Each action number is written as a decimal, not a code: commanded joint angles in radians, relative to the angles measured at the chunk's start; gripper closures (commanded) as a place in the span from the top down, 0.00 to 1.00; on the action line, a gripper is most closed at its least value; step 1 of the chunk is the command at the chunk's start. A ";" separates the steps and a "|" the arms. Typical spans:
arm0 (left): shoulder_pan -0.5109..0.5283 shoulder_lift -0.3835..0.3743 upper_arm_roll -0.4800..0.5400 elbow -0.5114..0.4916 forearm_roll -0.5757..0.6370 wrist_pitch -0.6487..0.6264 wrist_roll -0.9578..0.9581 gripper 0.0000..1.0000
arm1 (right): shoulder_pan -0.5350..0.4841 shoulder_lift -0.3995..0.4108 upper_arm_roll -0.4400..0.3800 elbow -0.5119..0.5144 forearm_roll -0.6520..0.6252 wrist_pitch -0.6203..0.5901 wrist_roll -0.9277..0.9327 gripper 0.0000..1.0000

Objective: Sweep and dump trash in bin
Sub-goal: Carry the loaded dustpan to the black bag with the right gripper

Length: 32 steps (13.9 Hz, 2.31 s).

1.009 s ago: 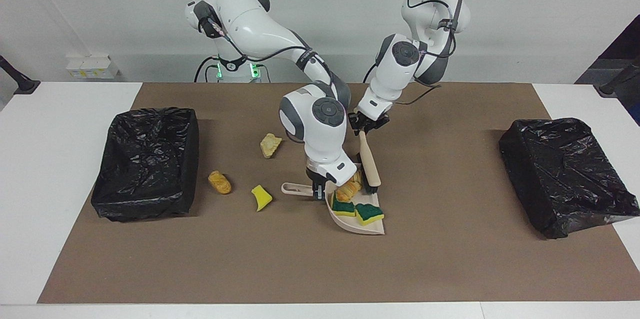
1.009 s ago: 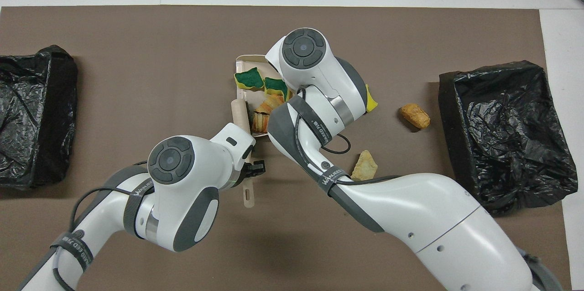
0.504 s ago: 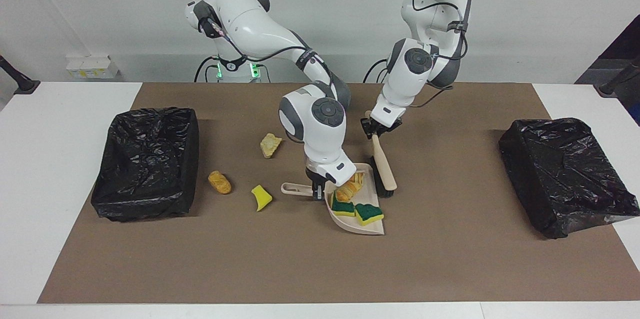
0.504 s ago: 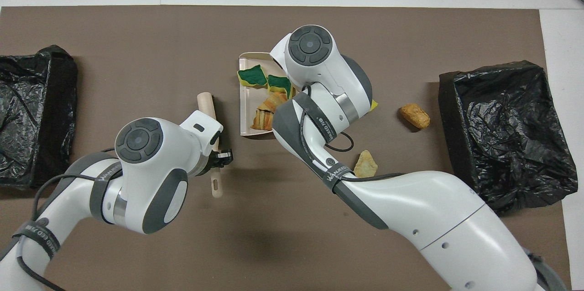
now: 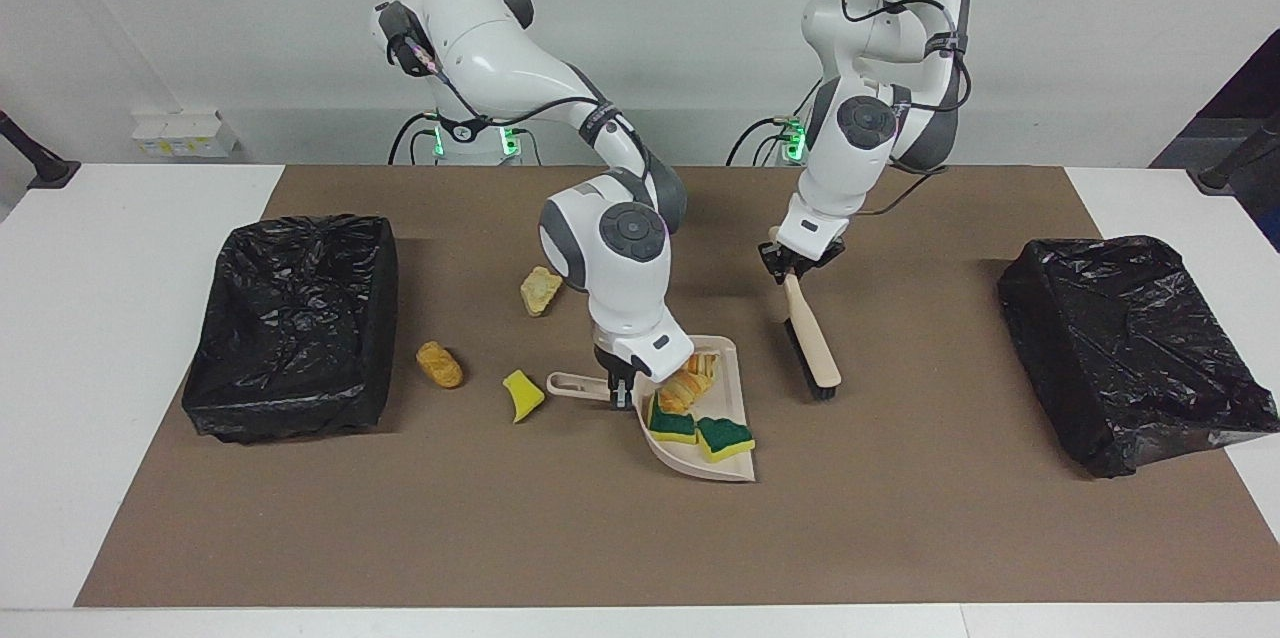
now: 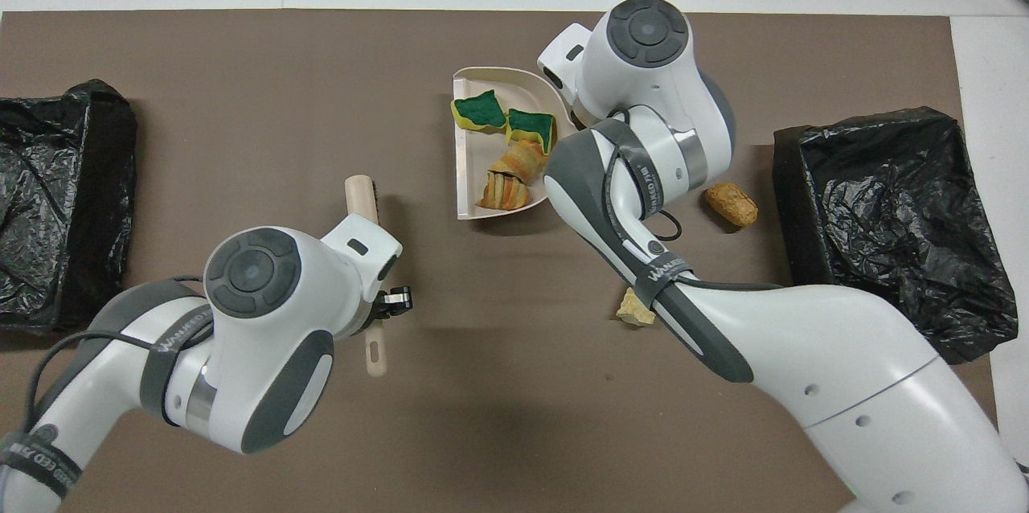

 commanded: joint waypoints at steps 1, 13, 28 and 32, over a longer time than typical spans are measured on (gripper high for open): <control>-0.108 -0.098 0.007 -0.116 0.021 0.033 -0.095 0.00 | -0.089 -0.165 0.017 -0.157 0.029 -0.022 -0.095 0.00; -0.353 -0.300 0.005 -0.477 -0.068 0.286 -0.350 0.00 | -0.565 -0.412 0.016 -0.304 0.044 -0.266 -0.558 0.00; -0.131 -0.184 0.016 -0.195 -0.066 0.024 -0.058 1.00 | -0.778 -0.668 0.006 -0.751 -0.365 0.153 -0.470 0.00; -0.012 -0.073 0.016 -0.017 -0.004 -0.056 0.033 1.00 | -0.723 -0.731 0.009 -0.822 -0.482 0.141 -0.343 0.00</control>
